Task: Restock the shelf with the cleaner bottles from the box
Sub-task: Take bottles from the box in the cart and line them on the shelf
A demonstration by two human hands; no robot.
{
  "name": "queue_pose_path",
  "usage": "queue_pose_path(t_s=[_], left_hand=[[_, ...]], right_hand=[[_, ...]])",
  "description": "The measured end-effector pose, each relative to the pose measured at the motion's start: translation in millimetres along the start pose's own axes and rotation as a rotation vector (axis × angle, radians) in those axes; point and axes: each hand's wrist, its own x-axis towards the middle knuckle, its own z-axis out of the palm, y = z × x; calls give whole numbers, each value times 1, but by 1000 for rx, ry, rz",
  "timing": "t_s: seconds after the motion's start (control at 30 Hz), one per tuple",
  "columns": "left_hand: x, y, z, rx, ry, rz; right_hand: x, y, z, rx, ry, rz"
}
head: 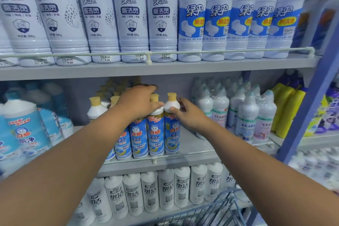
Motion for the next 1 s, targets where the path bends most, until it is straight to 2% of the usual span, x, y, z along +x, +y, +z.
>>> queue_pose_path(t_s=[0.1,0.23,0.43,0.6,0.7,0.9,1.0], left_hand=[[-18,8,2,24,108,53],[-52,17,24,19,147,96],[-110,27,63,61,101,31],[-177,28,107,-6,54,-78],[-215,27,139,-48,-62,-147],[-299,18,217,-198,-331,-305],[-331,14,250,-180,-481,-366]], right_hand=[[-14,8,-2,-107,28,46],[-39,22,6,-321,34,-25],[-80,45,30,-499,33,-106],[-124,79,69,-619,-25,-156],[-151,103,95,-623,-99,-141],[-198,159,169,-622,-368,-1],[-224,184,208,-621,-463,54]])
